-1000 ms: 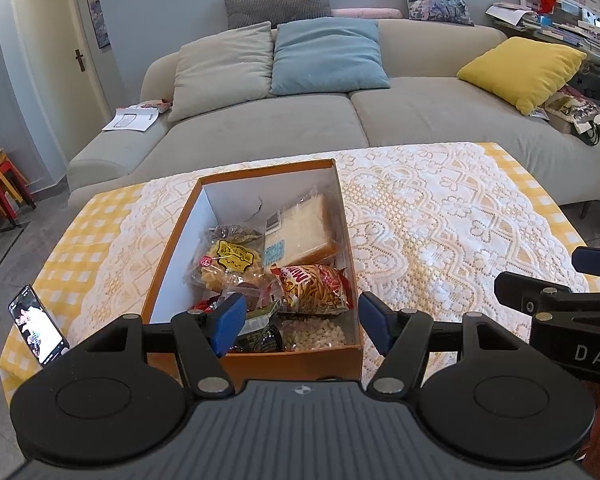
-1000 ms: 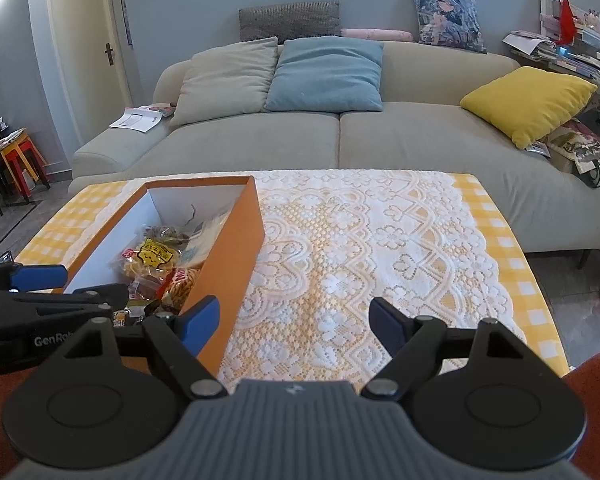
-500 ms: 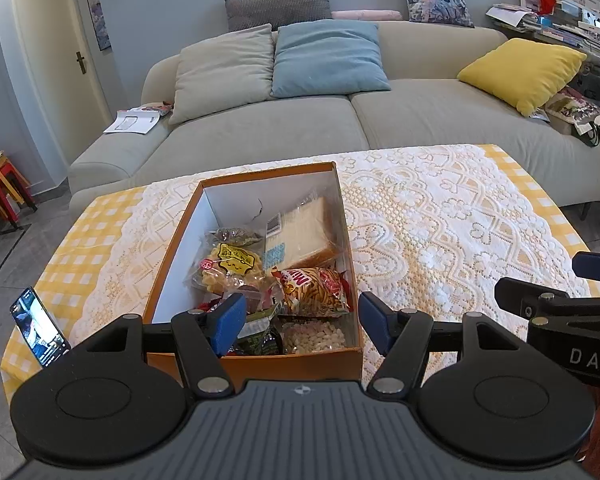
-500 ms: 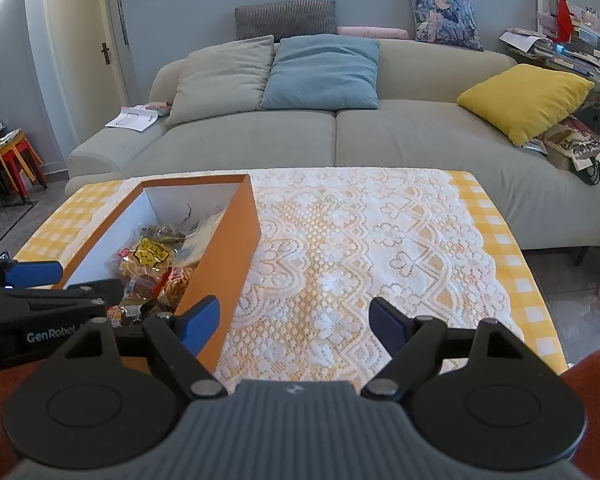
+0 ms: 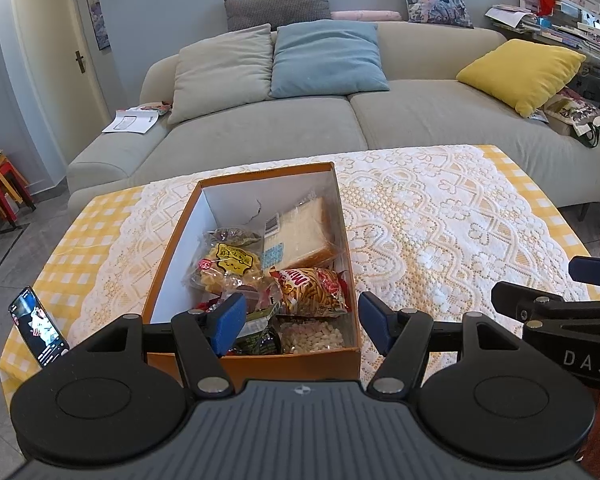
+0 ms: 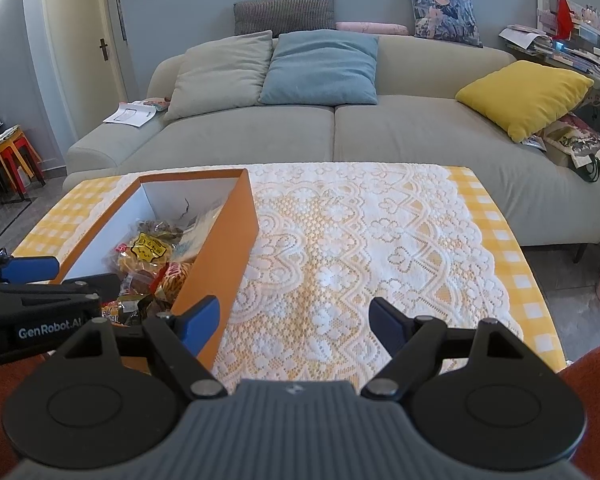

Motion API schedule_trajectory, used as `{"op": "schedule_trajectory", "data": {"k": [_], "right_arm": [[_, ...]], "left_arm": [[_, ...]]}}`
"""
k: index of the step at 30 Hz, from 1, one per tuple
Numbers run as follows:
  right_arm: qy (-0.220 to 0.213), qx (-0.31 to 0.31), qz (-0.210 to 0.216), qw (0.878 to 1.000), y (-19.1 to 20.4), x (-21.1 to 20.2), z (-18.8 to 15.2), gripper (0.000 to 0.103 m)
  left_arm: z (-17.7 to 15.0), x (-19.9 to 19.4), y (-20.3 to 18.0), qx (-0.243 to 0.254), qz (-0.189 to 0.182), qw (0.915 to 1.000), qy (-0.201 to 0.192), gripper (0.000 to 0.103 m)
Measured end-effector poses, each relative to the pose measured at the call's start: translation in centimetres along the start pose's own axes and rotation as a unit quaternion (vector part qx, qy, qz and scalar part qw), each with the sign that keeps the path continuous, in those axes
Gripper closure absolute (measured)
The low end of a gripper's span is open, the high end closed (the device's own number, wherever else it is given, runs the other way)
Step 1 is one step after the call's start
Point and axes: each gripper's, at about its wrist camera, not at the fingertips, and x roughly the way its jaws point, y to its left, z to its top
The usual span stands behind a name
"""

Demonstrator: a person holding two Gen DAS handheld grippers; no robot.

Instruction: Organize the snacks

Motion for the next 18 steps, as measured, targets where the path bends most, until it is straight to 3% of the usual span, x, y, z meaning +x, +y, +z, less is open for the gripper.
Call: {"op": "schedule_trajectory", "data": {"k": [18], "right_arm": [[0.004,-0.002,0.000,1.000,-0.13,0.31,-0.24,0.023]], "left_arm": [[-0.12,0.01,0.08,-0.003,0.002,1.0000,0.000,0.027]]}}
